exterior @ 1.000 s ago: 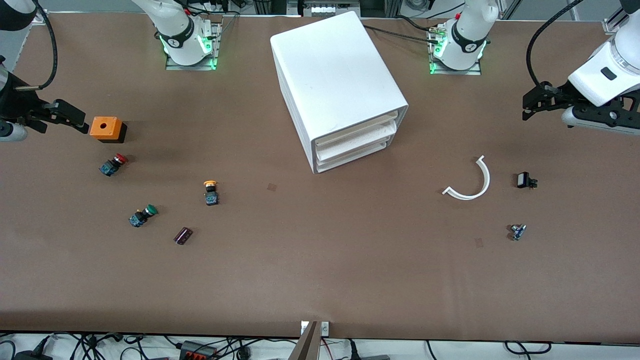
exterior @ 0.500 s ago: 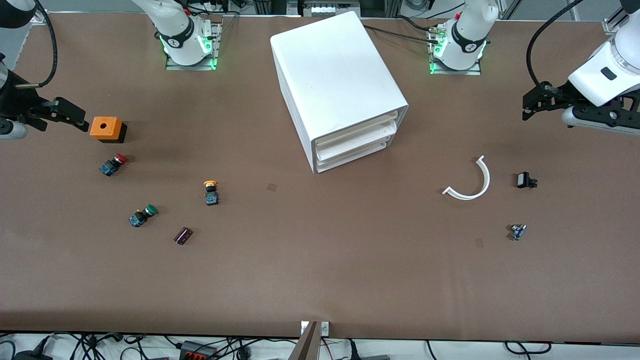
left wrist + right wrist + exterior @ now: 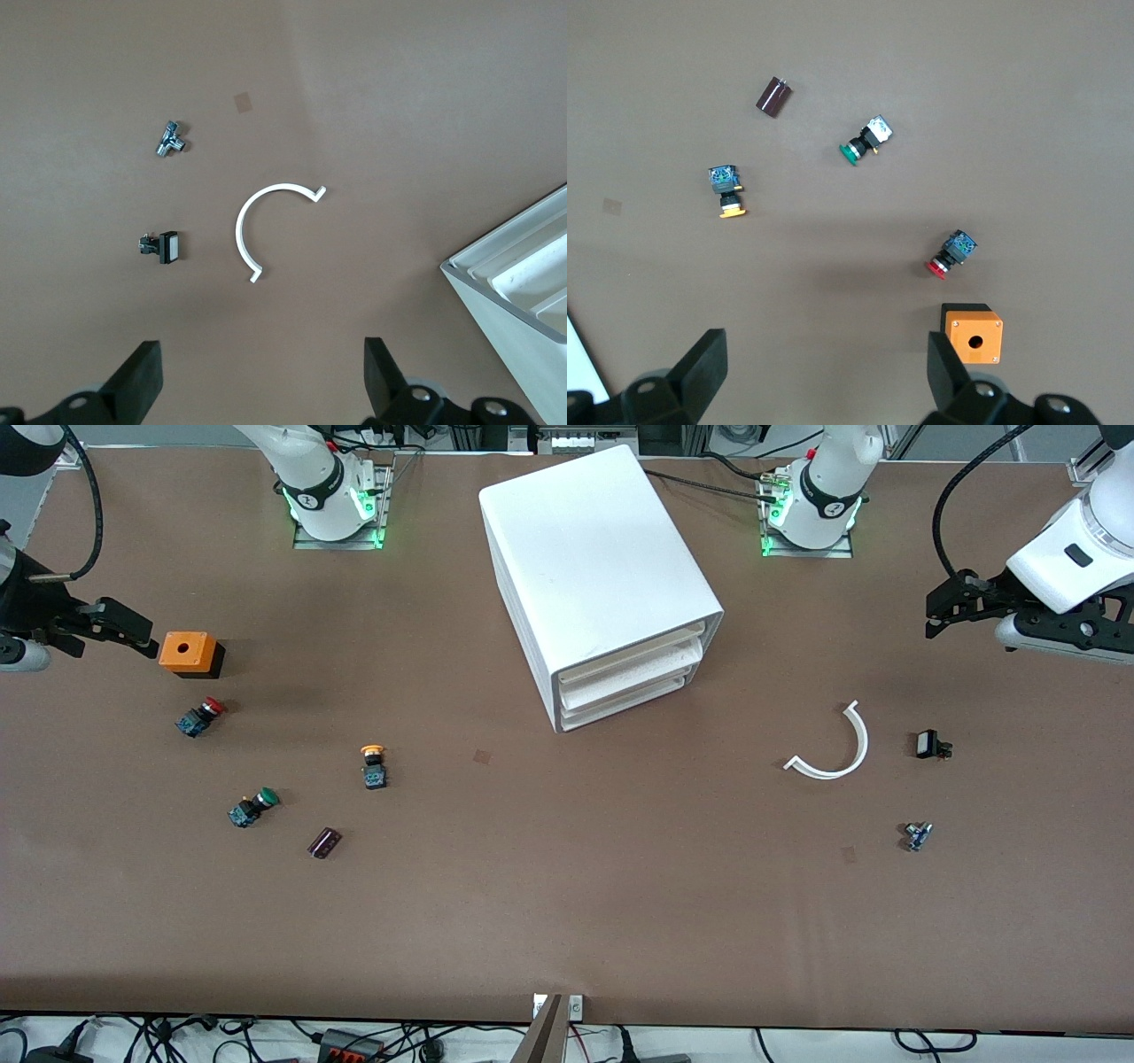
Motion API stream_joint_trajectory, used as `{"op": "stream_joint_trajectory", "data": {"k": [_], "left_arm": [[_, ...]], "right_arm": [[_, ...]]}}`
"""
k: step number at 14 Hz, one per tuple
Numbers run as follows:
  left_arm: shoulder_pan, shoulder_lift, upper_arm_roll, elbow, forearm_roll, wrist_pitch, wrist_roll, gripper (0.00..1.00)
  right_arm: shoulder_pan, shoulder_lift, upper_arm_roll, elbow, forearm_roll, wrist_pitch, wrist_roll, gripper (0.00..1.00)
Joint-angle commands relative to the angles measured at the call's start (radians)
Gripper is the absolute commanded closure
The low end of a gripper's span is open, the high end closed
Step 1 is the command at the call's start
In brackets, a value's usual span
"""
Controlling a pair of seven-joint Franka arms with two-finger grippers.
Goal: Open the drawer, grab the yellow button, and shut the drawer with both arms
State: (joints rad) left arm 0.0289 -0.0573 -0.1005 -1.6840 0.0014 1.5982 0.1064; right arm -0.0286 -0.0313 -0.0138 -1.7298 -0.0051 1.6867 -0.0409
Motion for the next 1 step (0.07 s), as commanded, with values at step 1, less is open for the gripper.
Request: {"op": "stream_joint_trajectory", "data": {"k": [1], "left_arm": [[0.002,-0.001,-0.002,0.018,-0.006,-0.021,0.022,0.0]], "right_arm": [[-0.008,-0.021,0.008,-0.022,-0.009,-0.001,-0.01,0.0]]}}
